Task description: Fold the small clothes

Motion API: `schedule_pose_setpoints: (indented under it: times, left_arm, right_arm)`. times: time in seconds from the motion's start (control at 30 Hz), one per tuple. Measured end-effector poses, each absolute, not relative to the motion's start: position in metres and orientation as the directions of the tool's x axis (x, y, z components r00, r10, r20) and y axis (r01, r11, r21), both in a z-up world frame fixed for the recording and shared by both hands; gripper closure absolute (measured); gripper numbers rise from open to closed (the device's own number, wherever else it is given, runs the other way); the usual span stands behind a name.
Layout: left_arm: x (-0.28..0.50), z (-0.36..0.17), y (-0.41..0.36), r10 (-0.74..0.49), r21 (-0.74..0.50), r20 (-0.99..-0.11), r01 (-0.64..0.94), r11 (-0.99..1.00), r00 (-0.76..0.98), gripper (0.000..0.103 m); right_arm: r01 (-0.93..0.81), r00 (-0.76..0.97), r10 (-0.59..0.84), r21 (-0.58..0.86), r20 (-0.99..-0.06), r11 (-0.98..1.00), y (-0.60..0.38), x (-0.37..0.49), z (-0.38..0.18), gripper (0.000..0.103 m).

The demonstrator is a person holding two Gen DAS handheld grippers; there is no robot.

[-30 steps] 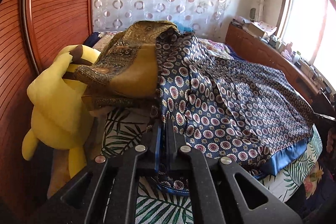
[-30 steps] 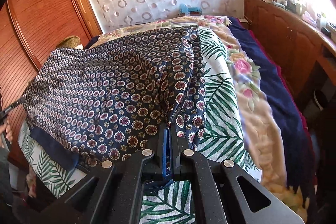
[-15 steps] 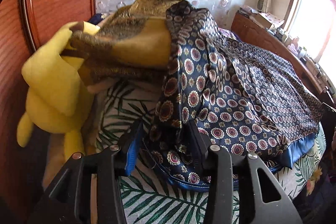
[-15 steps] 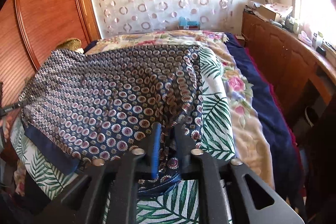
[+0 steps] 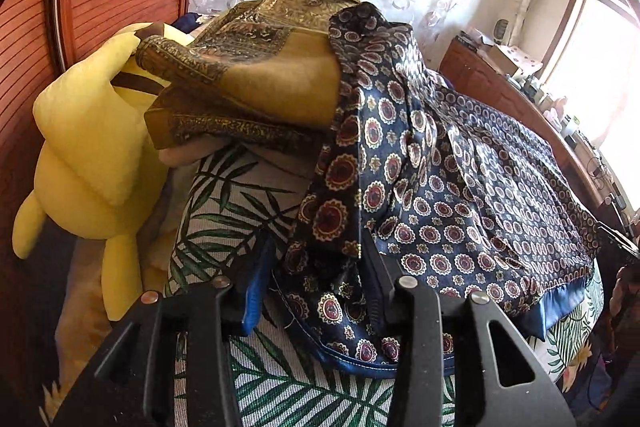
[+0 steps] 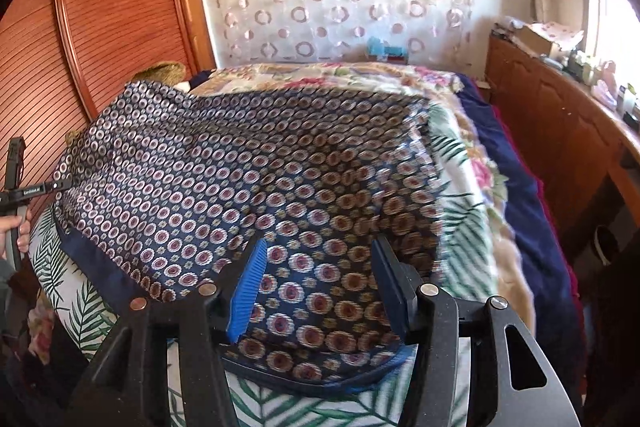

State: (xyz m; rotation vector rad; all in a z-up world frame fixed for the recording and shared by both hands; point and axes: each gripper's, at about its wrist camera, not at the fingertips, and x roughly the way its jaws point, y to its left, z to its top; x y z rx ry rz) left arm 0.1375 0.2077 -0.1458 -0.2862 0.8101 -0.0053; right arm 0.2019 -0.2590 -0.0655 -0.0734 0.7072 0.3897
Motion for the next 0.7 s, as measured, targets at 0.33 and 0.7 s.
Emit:
schedule_pose_setpoints:
  times: [0.33,0.7]
  left_arm:
    - [0.139,-0.139,0.194,-0.164,-0.258,-0.705,-0.034,0.965,0.69,0.097]
    - [0.155,-0.033,0.096,-0.322,-0.232,-0.533,0.231,0.945,0.783,0.099]
  right_arm:
    - [-0.365,0.653,0.303,0.062,-0.694,0.929,-0.236,0.226,-0.092,0.047]
    - [-0.299,0.646,0.306,0.137,-0.699,0.944,-0.263,0.238,-0.102,0.047]
